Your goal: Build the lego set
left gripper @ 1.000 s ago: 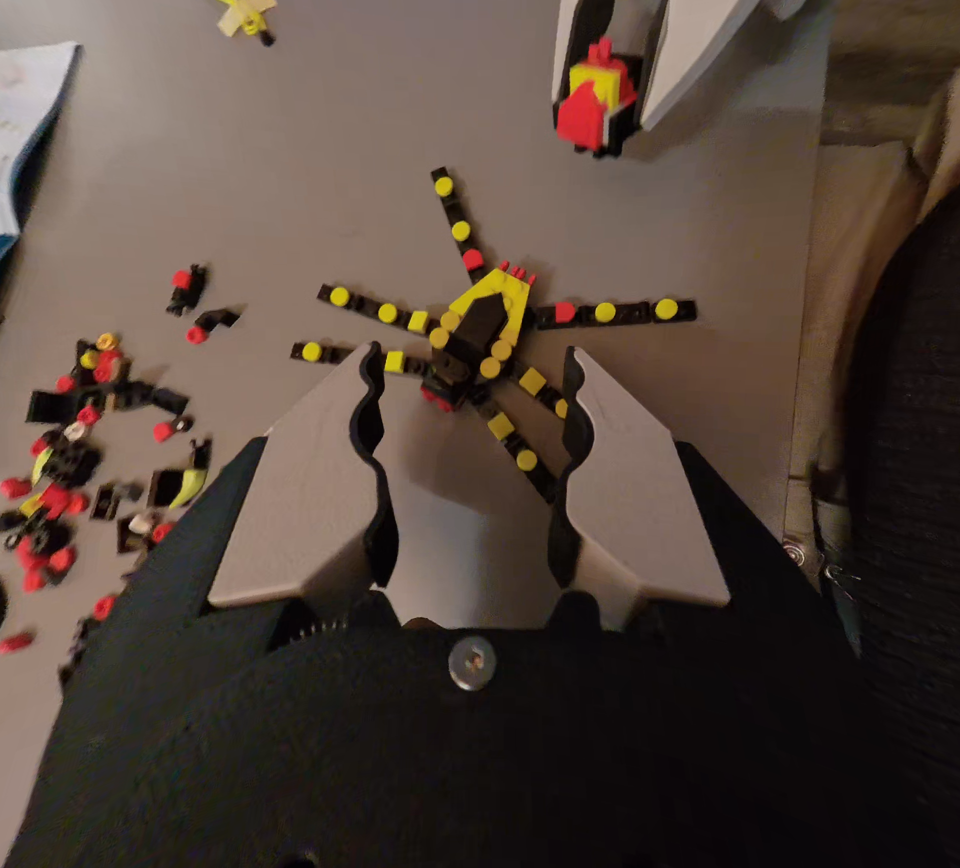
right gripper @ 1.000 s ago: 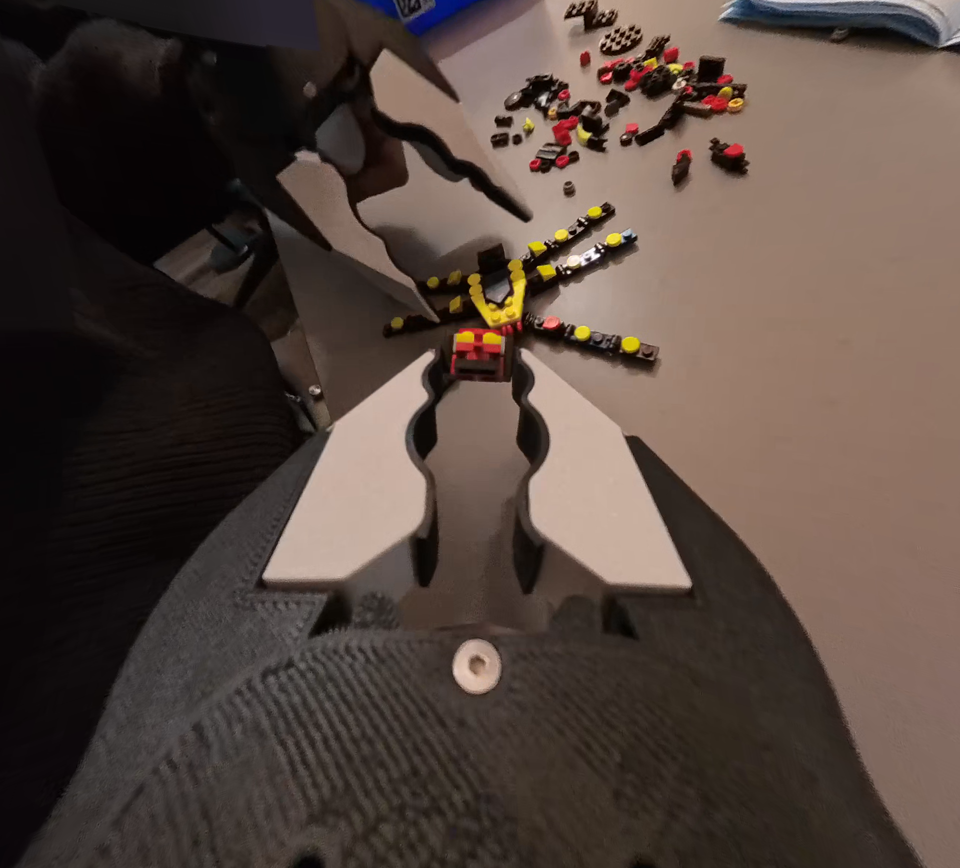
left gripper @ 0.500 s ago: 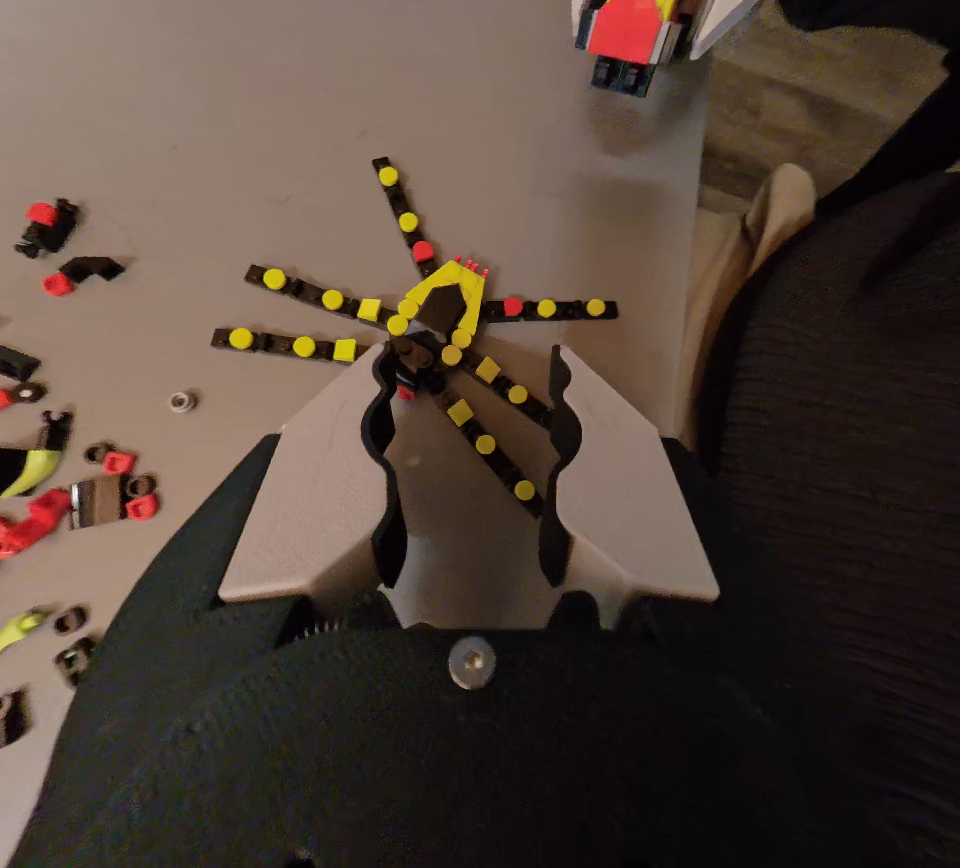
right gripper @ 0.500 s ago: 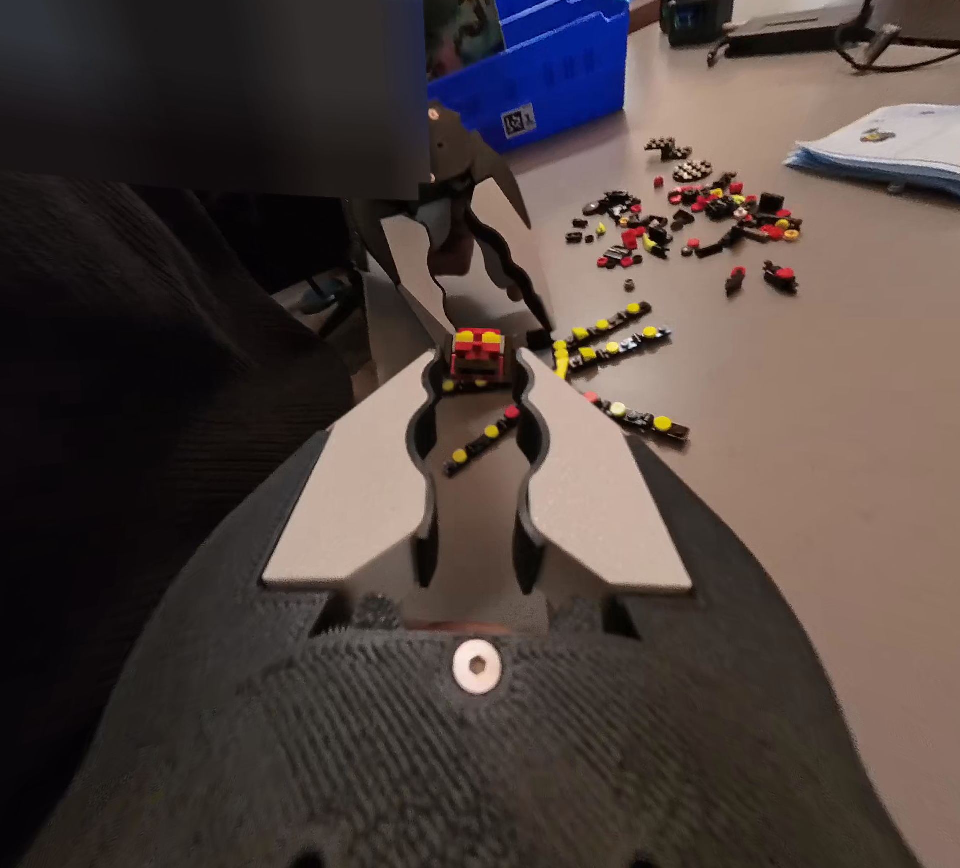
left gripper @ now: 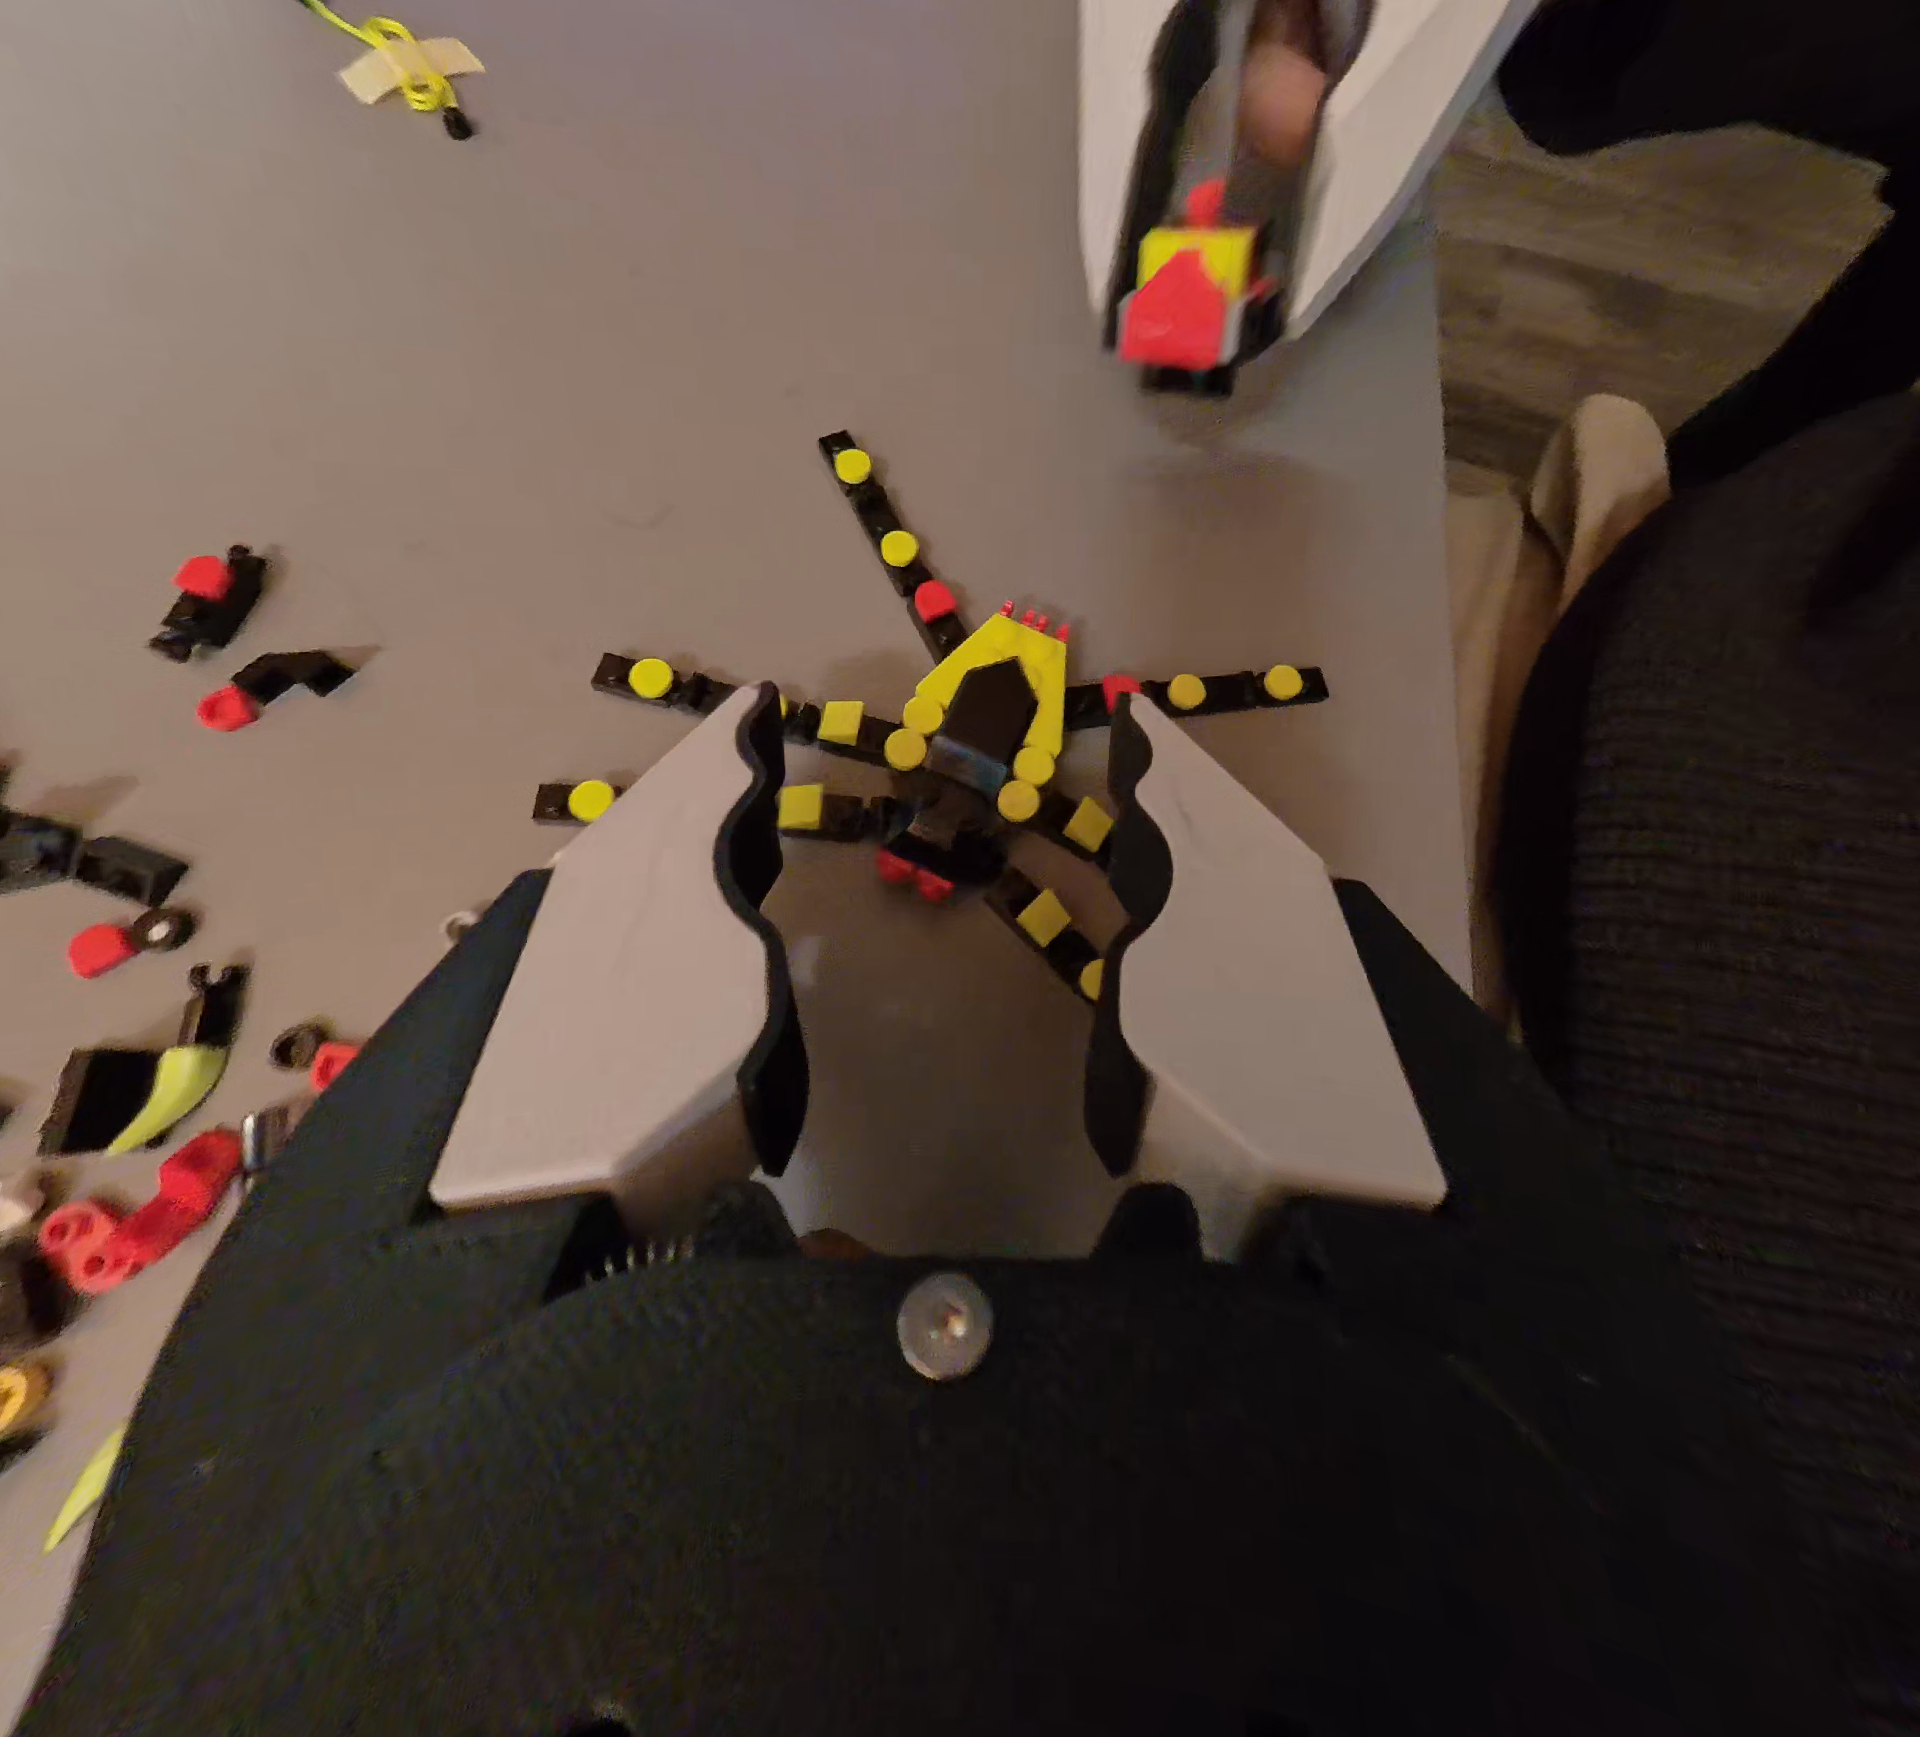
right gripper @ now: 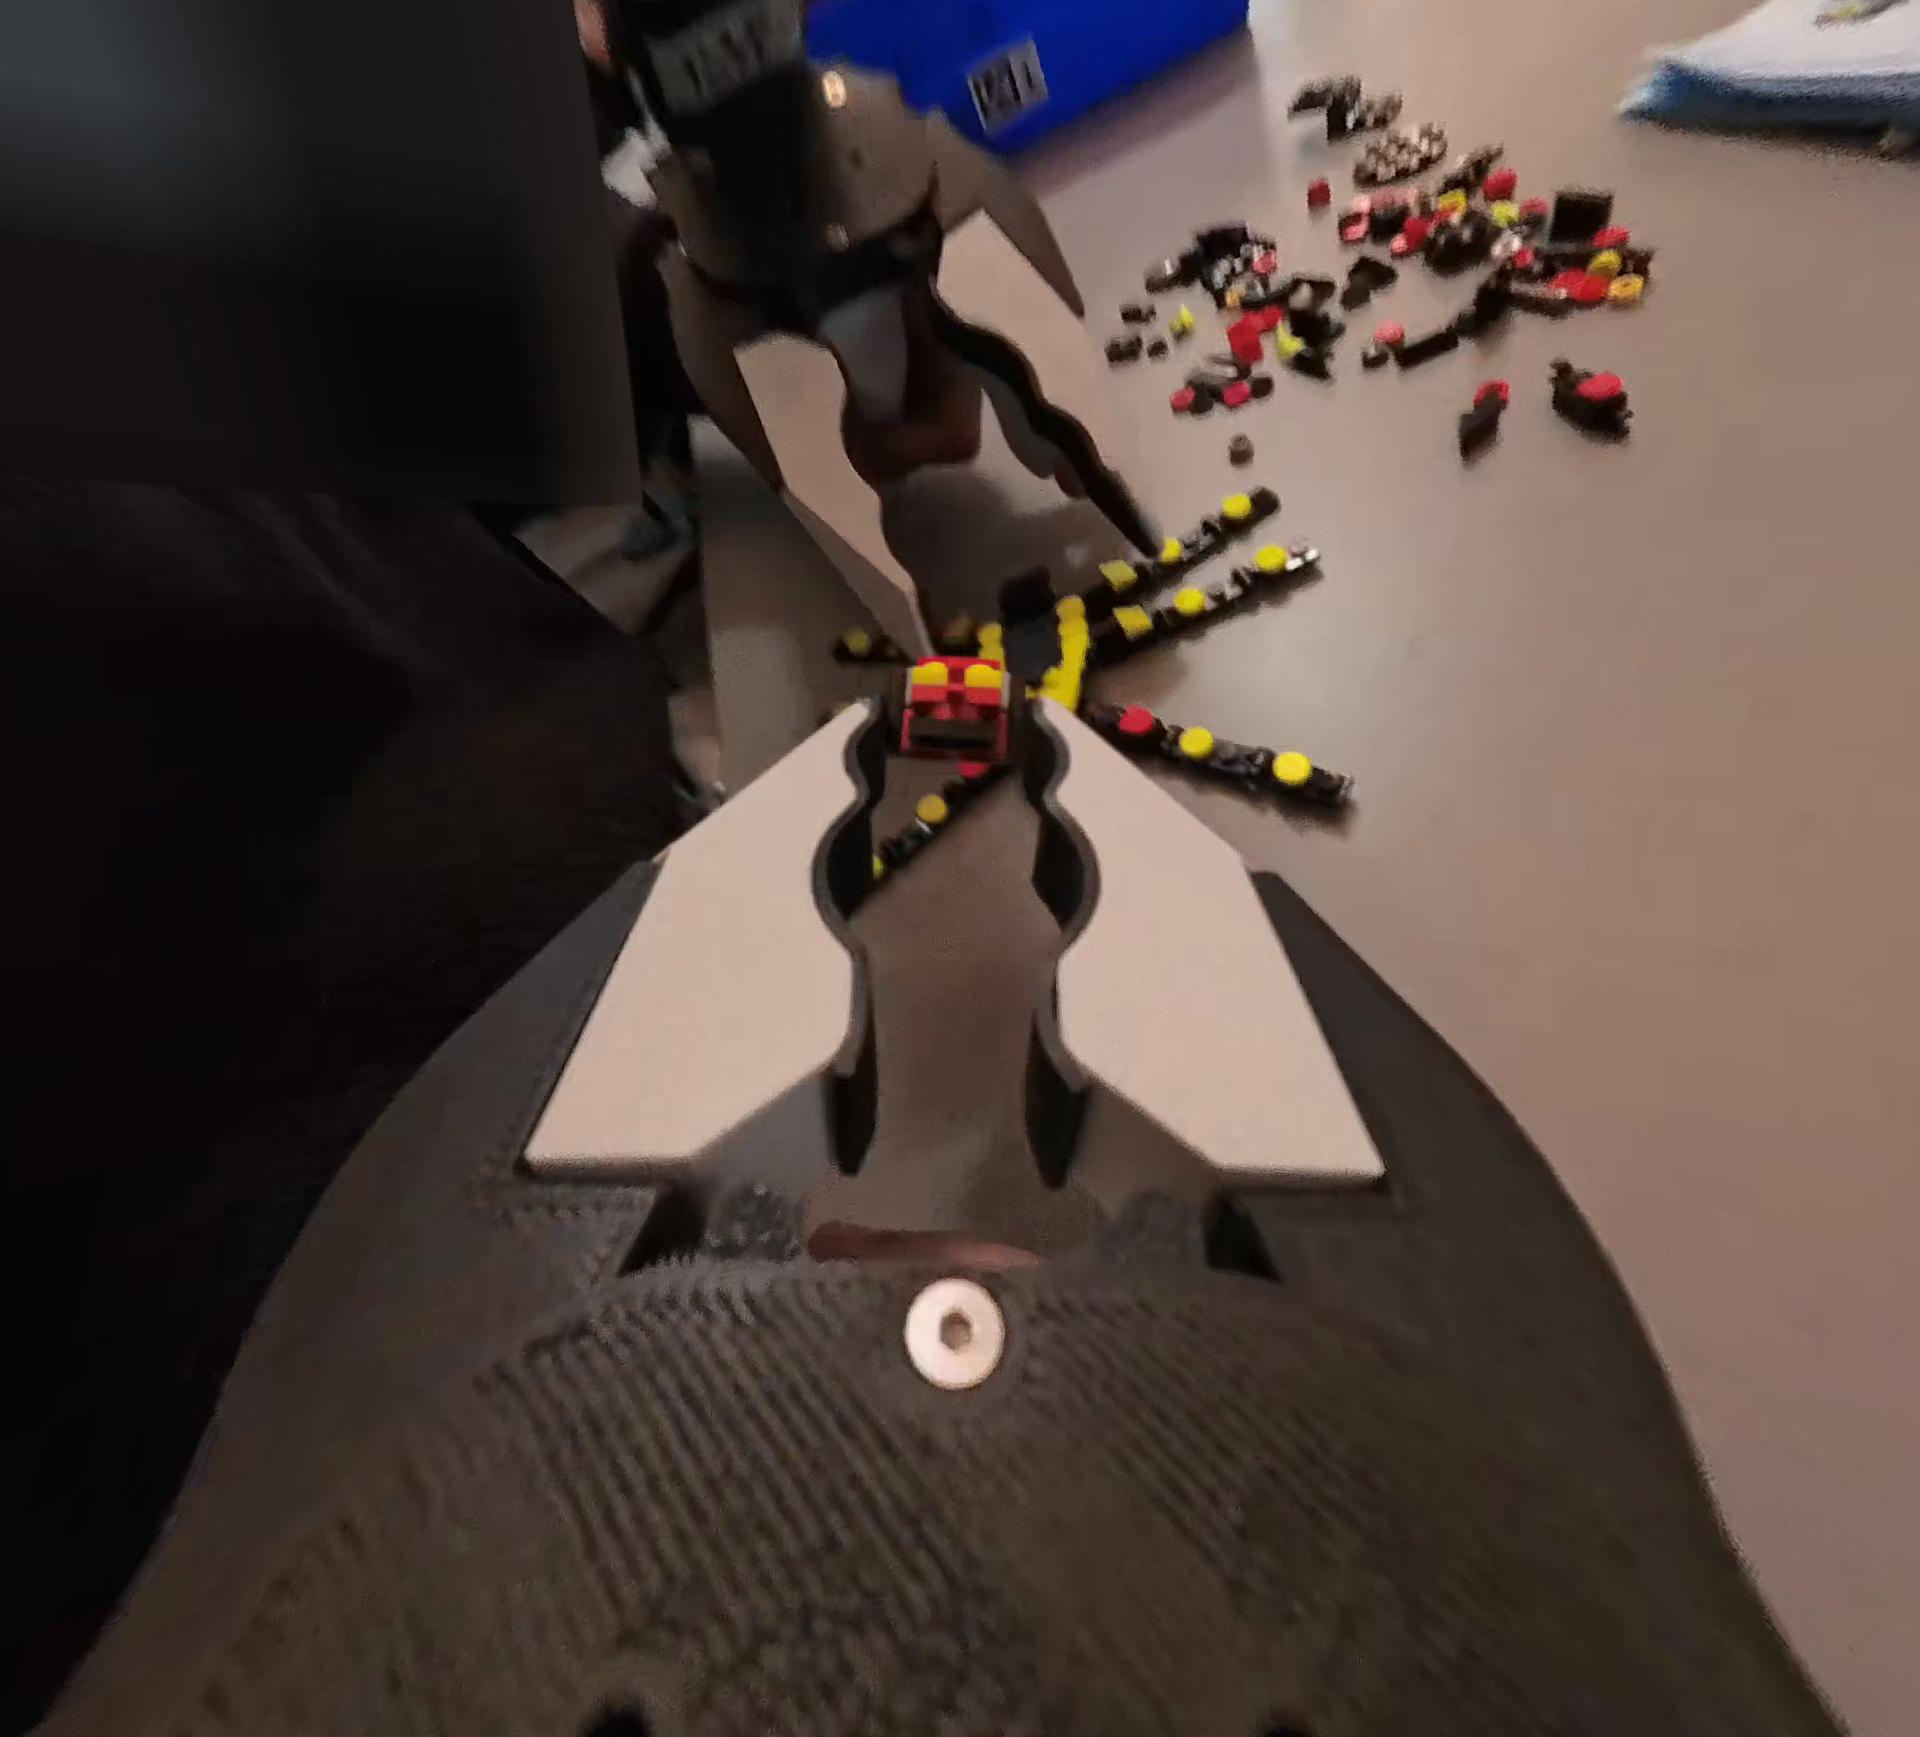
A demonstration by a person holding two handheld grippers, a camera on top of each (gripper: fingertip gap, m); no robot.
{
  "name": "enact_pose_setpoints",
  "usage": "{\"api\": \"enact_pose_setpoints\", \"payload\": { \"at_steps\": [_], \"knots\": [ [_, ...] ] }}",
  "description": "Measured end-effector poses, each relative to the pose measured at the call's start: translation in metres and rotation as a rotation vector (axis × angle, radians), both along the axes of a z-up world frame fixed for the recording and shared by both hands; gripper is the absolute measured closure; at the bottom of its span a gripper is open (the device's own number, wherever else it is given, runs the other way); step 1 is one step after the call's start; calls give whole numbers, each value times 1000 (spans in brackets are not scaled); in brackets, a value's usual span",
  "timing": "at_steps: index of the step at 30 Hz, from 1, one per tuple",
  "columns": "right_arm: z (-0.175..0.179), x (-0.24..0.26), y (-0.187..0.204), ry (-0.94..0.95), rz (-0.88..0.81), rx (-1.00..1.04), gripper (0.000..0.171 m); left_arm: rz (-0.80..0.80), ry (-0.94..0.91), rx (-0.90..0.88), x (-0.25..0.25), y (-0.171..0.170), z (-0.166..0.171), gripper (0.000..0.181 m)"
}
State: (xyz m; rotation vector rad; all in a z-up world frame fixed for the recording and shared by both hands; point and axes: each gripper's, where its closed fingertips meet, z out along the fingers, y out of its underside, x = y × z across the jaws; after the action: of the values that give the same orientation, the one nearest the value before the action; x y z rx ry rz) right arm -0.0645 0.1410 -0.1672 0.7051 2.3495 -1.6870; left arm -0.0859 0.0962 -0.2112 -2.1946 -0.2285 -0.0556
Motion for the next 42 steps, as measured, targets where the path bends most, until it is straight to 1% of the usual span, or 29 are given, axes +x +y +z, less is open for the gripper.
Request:
{"api": "enact_pose_setpoints", "payload": {
  "at_steps": [2, 5, 9, 12, 14, 21, 34, 42],
  "knots": [
    [-13, 0, -3, 26, 20, 84, 147, -34, -20, -14, 6, 3, -3, 120],
    [-25, -1, -5, 63, 44, 171, 146, -66, -15, -47, 12, 2, -10, 126],
    [-36, -2, -9, 122, 83, 249, 146, -34, 24, -57, 7, 3, -11, 141],
    [-42, 0, -10, 178, 131, 293, 146, -42, 28, -51, 10, 3, -11, 141],
    [-43, 3, -13, 204, 163, 296, 146, -43, 45, -51, 11, 2, -11, 147],
    [-44, 0, -18, 271, 170, 314, 146, -46, 51, -51, 13, 1, -11, 147],
    [-46, 0, -22, 278, 185, 305, 146, -39, 52, -53, 13, 2, -11, 148],
    [-54, -2, -13, 259, 172, 347, 146, -33, 52, -53, 13, 2, -11, 148]
  ]
}}
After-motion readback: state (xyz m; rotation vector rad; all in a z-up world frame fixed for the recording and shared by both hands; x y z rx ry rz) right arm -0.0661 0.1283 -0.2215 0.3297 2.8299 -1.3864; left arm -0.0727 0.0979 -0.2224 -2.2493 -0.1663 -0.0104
